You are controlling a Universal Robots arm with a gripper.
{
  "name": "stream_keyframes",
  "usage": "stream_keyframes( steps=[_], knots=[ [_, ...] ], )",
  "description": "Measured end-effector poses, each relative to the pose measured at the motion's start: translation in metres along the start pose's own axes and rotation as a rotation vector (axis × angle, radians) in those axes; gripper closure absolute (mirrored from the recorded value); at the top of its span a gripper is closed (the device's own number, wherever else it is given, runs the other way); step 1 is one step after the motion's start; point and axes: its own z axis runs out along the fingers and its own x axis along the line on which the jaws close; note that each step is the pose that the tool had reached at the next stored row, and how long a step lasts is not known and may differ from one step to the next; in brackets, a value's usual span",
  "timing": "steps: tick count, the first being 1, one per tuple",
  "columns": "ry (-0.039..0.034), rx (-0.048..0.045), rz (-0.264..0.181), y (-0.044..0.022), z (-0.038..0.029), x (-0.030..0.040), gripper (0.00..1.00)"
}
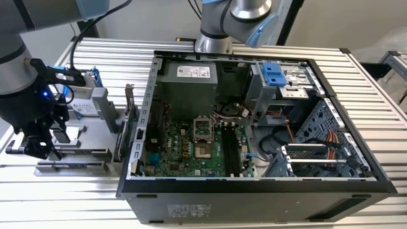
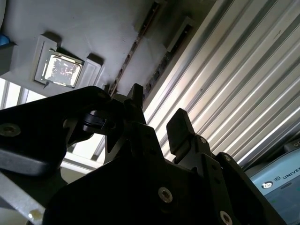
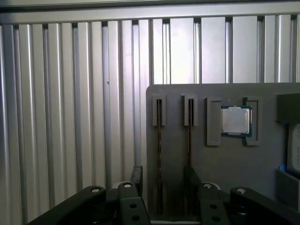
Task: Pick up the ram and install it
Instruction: 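Pick up the ram and move it above insertion slot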
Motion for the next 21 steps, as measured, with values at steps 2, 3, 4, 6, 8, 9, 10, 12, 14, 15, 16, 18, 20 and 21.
stream_keyframes(
  steps=[2, 3, 4, 6, 8, 9, 10, 12, 14, 15, 16, 18, 20, 21],
  knots=[
    [0.0009, 0.0000, 0.000, 0.0000, 0.0005, 0.0000, 0.00],
    [0.0013, 0.0000, 0.000, 0.0000, 0.0008, 0.0000, 0.00],
    [0.0018, 0.0000, 0.000, 0.0000, 0.0010, -0.0001, 0.00],
    [0.0025, 0.0001, 0.000, -0.0001, 0.0015, 0.0000, 0.00],
    [0.0034, 0.0001, 0.000, 0.0000, 0.0020, -0.0001, 0.00],
    [0.0039, 0.0001, 0.000, 0.0000, 0.0022, -0.0001, 0.00],
    [0.0044, 0.0001, 0.000, -0.0001, 0.0025, -0.0001, 0.00],
    [0.0052, 0.0002, 0.000, -0.0001, 0.0030, -0.0002, 0.00],
    [0.0059, 0.0001, 0.000, -0.0001, 0.0034, -0.0002, 0.00],
    [0.0061, 0.0001, 0.000, -0.0001, 0.0037, -0.0002, 0.00],
    [0.0061, 0.0002, 0.000, -0.0001, 0.0040, -0.0002, 0.00],
    [0.0063, 0.0002, 0.000, -0.0001, 0.0045, -0.0002, 0.00],
    [0.0065, 0.0001, 0.000, -0.0001, 0.0050, -0.0003, 0.00],
    [0.0065, 0.0002, 0.000, -0.0001, 0.0053, -0.0003, 0.00]
  ],
)
